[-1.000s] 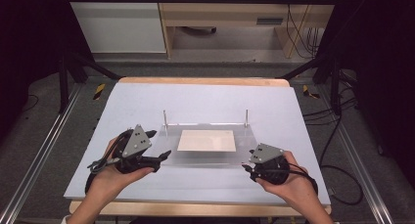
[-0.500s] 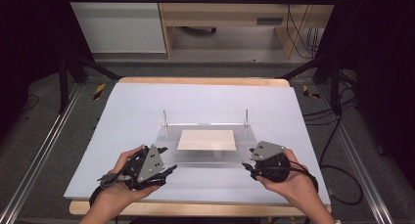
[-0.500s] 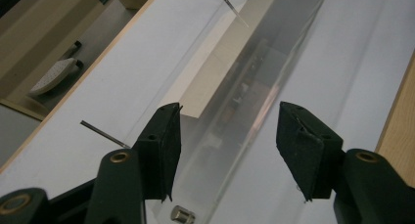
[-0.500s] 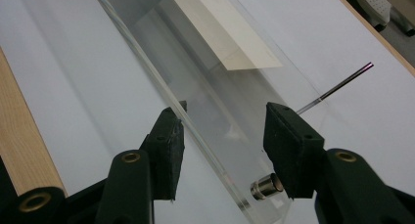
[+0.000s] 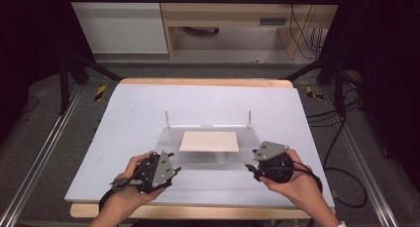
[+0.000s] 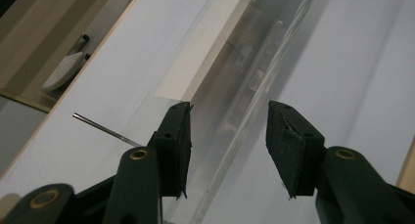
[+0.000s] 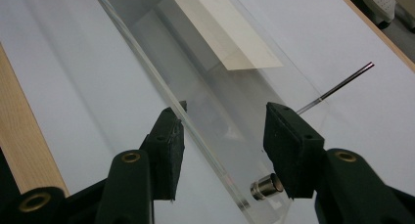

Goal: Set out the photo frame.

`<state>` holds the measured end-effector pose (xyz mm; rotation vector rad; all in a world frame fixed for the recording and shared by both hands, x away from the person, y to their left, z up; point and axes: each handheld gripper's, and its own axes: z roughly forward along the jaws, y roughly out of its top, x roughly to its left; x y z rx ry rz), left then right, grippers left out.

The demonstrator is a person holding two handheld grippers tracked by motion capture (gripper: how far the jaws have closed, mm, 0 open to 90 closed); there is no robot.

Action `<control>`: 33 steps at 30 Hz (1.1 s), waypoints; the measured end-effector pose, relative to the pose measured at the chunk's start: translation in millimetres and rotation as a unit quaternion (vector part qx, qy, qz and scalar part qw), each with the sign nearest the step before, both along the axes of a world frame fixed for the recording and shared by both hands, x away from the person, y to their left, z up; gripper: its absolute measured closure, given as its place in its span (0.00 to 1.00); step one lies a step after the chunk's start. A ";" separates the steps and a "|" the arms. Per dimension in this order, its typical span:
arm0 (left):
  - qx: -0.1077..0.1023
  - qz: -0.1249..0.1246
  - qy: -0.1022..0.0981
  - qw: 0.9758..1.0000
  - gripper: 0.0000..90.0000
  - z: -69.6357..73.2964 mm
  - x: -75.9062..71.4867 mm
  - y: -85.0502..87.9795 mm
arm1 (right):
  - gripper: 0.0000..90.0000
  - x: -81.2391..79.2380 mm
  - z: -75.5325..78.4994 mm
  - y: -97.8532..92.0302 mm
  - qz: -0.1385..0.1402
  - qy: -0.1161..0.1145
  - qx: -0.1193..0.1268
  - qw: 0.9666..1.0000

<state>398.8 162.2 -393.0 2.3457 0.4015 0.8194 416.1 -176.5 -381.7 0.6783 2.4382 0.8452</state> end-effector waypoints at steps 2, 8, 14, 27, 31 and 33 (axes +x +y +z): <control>0.003 0.003 -0.002 1.000 0.59 -0.6 0.7 -0.6 | 0.56 -0.1 0.1 0.2 -0.001 0.001 0.000 1.000; 0.004 0.010 -0.006 1.000 0.60 -3.9 3.3 -1.4 | 0.56 0.0 0.9 1.4 -0.004 0.004 -0.006 1.000; -0.002 0.020 -0.009 1.000 0.64 -8.6 6.3 3.1 | 0.56 0.0 0.6 2.5 -0.001 0.007 -0.012 1.000; -0.011 0.044 -0.040 0.998 0.73 4.8 7.8 4.5 | 0.57 7.1 11.0 -1.8 -0.007 0.004 0.020 1.000; -0.019 0.045 -0.030 0.998 0.74 13.1 13.9 6.5 | 0.56 9.3 13.7 -3.6 -0.006 -0.010 0.038 0.999; -0.021 0.046 -0.028 0.998 0.74 13.8 14.5 6.5 | 0.55 9.5 13.7 -4.4 -0.005 -0.013 0.043 0.999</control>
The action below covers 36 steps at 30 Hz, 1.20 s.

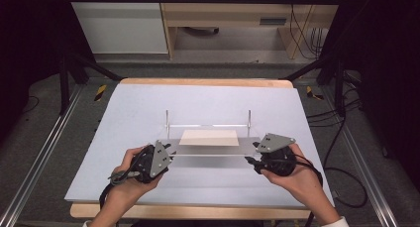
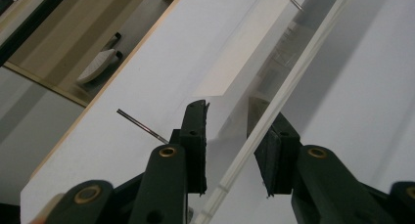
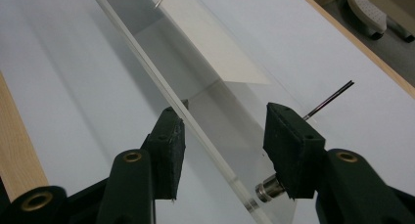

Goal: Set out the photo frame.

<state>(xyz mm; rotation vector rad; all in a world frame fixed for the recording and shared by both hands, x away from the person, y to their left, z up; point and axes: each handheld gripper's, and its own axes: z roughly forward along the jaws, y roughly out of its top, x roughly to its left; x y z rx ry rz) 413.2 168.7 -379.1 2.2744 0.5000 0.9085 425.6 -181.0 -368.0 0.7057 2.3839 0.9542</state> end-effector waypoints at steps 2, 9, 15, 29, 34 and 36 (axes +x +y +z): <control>0.001 -0.001 0.001 1.000 0.74 1.5 1.1 0.2 | 0.44 -0.7 -1.5 -4.0 0.002 -0.015 0.012 1.000; -0.001 0.000 0.005 1.000 0.74 3.1 2.5 0.5 | 0.30 -6.1 -8.0 -17.0 0.006 -0.040 0.015 0.999; -0.003 0.001 0.006 1.000 0.74 3.7 2.9 0.5 | 0.22 -7.6 -14.1 -30.4 0.001 -0.067 0.015 0.998; -0.007 -0.001 0.014 1.000 0.74 8.9 7.6 1.7 | 0.71 6.9 -21.9 -29.5 0.020 -0.104 0.014 0.994; -0.009 -0.001 0.019 1.000 0.74 10.9 9.5 2.2 | 0.72 7.4 -19.0 -28.8 0.020 -0.097 0.012 0.995; -0.009 -0.003 0.023 1.000 0.74 12.9 11.2 3.5 | 0.72 7.8 -16.5 -28.0 0.019 -0.091 0.013 0.996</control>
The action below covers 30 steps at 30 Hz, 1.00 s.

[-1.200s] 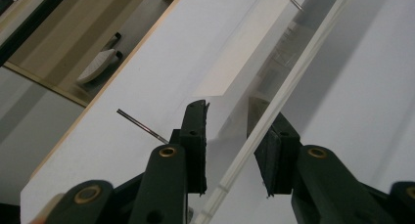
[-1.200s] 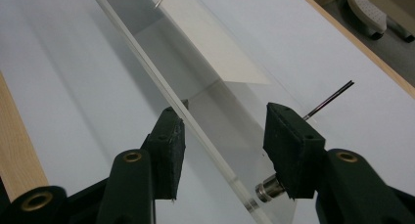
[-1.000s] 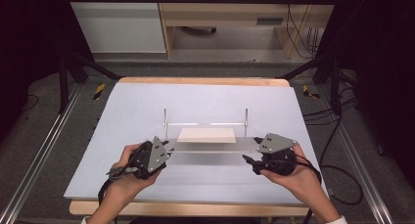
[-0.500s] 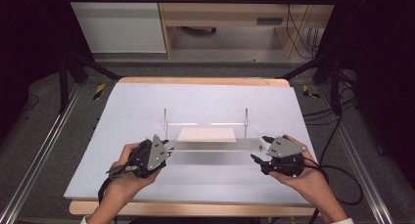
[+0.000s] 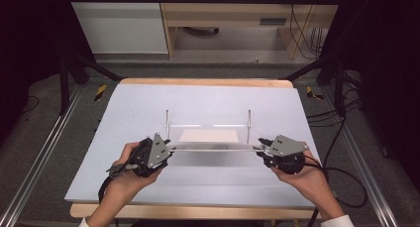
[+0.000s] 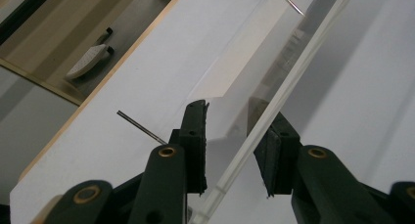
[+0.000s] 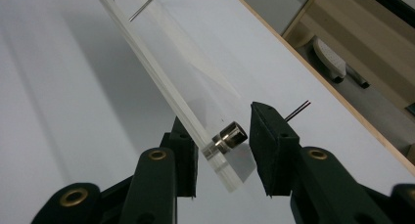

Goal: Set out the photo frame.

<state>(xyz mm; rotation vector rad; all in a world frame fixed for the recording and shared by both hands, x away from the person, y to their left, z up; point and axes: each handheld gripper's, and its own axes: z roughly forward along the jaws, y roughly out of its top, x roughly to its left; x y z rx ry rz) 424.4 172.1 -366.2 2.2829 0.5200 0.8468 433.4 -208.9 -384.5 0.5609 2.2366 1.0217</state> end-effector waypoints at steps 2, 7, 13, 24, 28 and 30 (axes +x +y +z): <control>-0.005 0.001 0.006 1.000 0.73 2.5 2.2 1.9 | 0.72 0.2 3.5 1.7 -0.002 0.007 0.000 1.000; -0.008 -0.005 0.021 1.000 0.73 10.7 9.6 7.3 | 0.72 1.0 14.8 6.5 -0.005 0.029 0.000 1.000; -0.010 -0.011 0.031 0.999 0.73 19.3 18.1 8.3 | 0.72 10.2 24.6 5.3 -0.004 0.050 0.008 0.999; -0.015 -0.031 0.083 0.996 0.73 49.9 55.0 10.2 | 0.71 32.0 39.7 -1.0 -0.002 0.064 0.045 0.997; -0.019 -0.038 0.098 0.994 0.73 57.9 67.1 12.0 | 0.70 41.5 44.7 -3.6 -0.003 0.058 0.061 0.996; -0.019 -0.040 0.103 0.994 0.73 61.2 72.0 11.8 | 0.69 43.2 45.0 -4.4 -0.002 0.058 0.066 0.996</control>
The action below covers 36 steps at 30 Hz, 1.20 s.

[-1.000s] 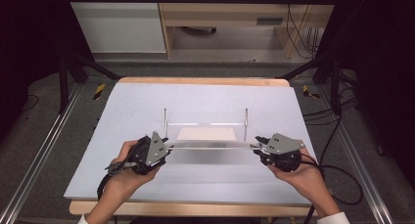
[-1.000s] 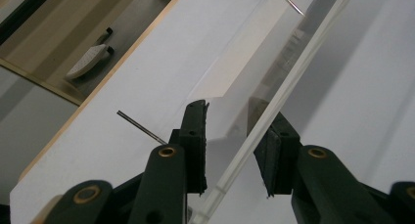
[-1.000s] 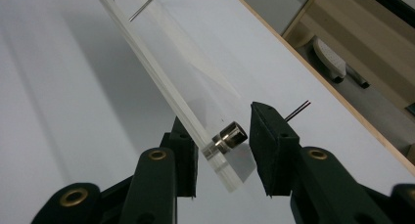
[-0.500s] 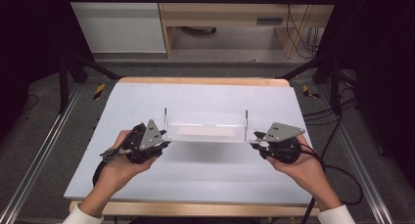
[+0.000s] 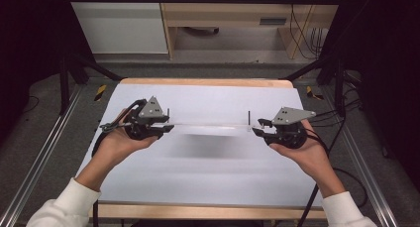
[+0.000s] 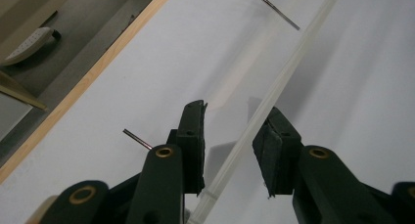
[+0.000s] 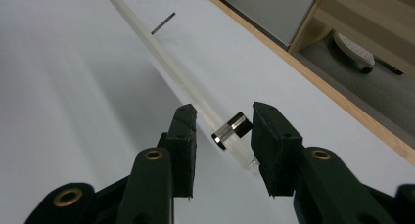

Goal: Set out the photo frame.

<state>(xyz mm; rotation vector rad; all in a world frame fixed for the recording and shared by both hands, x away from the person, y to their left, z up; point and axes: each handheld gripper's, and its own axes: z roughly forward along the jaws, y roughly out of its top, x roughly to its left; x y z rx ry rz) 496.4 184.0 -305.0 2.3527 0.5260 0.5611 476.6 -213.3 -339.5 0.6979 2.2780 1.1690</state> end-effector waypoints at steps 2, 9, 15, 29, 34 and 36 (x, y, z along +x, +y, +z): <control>0.005 -0.005 0.004 1.000 0.73 3.6 5.4 0.3 | 0.68 4.1 -0.3 -1.8 -0.003 -0.004 0.014 1.000; 0.007 -0.009 0.001 1.000 0.71 11.8 20.4 -0.5 | 0.67 15.1 -5.6 -5.2 -0.016 -0.024 0.056 0.998; -0.046 0.007 -0.039 0.998 0.51 21.1 28.7 1.3 | 0.67 27.7 0.1 -5.5 -0.024 -0.023 0.063 0.997; -0.169 0.069 -0.112 0.977 0.30 39.6 31.7 5.1 | 0.67 41.3 4.6 -5.8 -0.032 -0.023 0.071 0.997; -0.179 0.081 -0.113 0.974 0.27 39.3 32.4 9.5 | 0.67 44.1 5.9 -5.6 -0.035 -0.021 0.071 0.997; -0.190 0.090 -0.117 0.971 0.25 39.4 29.5 11.9 | 0.67 46.6 6.7 -5.1 -0.038 -0.023 0.071 0.996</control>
